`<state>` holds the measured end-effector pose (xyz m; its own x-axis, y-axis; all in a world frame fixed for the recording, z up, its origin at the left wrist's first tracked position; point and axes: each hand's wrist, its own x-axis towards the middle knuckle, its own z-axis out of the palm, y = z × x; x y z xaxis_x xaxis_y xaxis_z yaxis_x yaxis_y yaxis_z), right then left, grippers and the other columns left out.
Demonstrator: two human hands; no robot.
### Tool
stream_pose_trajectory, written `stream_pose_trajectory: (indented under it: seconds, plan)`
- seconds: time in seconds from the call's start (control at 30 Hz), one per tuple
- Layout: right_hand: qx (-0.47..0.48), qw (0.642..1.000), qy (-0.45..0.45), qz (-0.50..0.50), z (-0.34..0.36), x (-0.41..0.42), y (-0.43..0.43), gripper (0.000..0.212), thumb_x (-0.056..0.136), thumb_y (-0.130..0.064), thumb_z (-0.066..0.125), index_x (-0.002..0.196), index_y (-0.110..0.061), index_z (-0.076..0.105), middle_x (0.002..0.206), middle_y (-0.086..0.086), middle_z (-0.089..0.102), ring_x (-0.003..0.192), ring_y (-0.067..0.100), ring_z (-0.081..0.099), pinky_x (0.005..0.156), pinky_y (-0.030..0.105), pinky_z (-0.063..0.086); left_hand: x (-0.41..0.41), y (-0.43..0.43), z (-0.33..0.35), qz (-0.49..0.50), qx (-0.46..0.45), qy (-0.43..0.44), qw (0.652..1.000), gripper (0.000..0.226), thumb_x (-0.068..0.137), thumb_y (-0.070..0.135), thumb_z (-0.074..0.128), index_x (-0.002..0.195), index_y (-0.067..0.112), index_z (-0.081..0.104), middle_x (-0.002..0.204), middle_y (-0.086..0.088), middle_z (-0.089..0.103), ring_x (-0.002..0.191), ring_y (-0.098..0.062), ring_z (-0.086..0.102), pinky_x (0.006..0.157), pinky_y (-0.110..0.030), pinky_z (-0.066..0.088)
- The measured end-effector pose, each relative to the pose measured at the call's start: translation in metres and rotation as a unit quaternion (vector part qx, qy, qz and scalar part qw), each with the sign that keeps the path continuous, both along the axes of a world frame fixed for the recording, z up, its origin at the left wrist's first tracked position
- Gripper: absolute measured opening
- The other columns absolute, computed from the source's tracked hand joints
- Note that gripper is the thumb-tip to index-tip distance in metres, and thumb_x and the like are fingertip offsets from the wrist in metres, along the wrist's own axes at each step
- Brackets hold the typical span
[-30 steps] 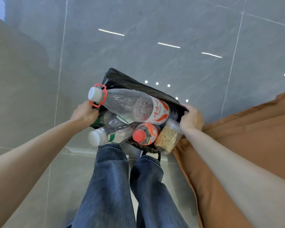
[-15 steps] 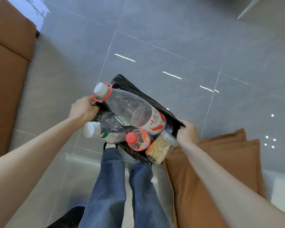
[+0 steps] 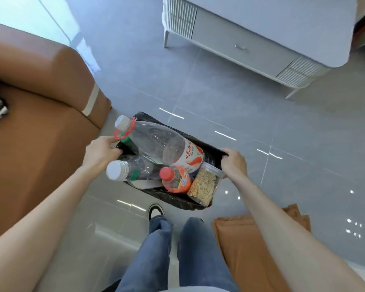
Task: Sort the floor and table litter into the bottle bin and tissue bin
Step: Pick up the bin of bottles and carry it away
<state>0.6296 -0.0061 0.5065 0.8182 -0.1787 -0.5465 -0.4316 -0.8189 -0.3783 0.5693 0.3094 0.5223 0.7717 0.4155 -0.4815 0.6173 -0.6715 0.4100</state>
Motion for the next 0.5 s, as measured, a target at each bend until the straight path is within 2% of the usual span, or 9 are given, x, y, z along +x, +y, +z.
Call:
stream_pose_trajectory:
  seconds: [0.13,0.27,0.37,0.43,0.5]
  plan:
    - [0.011,0.999,-0.025,0.020,0.041,0.037,0.036,0.051,0.084,-0.002,0.032,0.114,-0.024,0.067,0.111,0.009,0.068,0.088,0.036,0.067,0.083,0.033,0.054,0.022,0.033,0.038,0.017,0.008,-0.013,1.000,0.033,0.077,0.014,0.060,0.106,0.028,0.069,0.077,-0.004,0.061,0.082,-0.029,0.052,0.072,-0.032,0.037]
    - [0.012,0.998,-0.026,0.047,0.069,0.085,0.065,0.050,0.086,-0.001,0.033,0.117,-0.023,0.065,0.110,0.008,0.068,0.076,0.033,0.068,0.061,0.022,0.048,0.056,0.060,0.064,0.028,0.002,-0.021,0.999,0.015,0.076,0.012,0.061,0.083,0.025,0.065,0.081,-0.009,0.063,0.088,-0.035,0.056,0.071,-0.033,0.038]
    - [0.022,0.998,-0.031,0.054,0.083,0.131,0.085,0.047,0.086,-0.001,0.032,0.114,-0.021,0.064,0.106,0.009,0.066,0.066,0.031,0.065,0.047,0.020,0.044,0.091,0.078,0.076,0.052,0.000,-0.028,0.998,0.015,0.075,0.011,0.062,0.067,0.022,0.056,0.075,-0.008,0.061,0.085,-0.035,0.056,0.069,-0.032,0.036]
    - [0.042,0.997,-0.034,0.051,0.090,0.165,0.101,0.040,0.086,-0.002,0.033,0.106,-0.021,0.062,0.102,0.007,0.063,0.066,0.033,0.066,0.046,0.022,0.047,0.118,0.091,0.083,0.070,-0.003,-0.033,0.997,0.017,0.077,0.012,0.063,0.067,0.023,0.053,0.073,-0.009,0.059,0.081,-0.033,0.054,0.067,-0.032,0.035]
    - [0.060,0.996,-0.031,0.055,0.094,0.202,0.117,0.037,0.085,-0.002,0.034,0.102,-0.022,0.060,0.102,0.007,0.063,0.067,0.033,0.067,0.056,0.030,0.056,0.147,0.106,0.087,0.087,0.004,-0.038,0.995,0.005,0.077,0.014,0.063,0.077,0.019,0.061,0.077,-0.011,0.064,0.079,-0.030,0.054,0.065,-0.032,0.036]
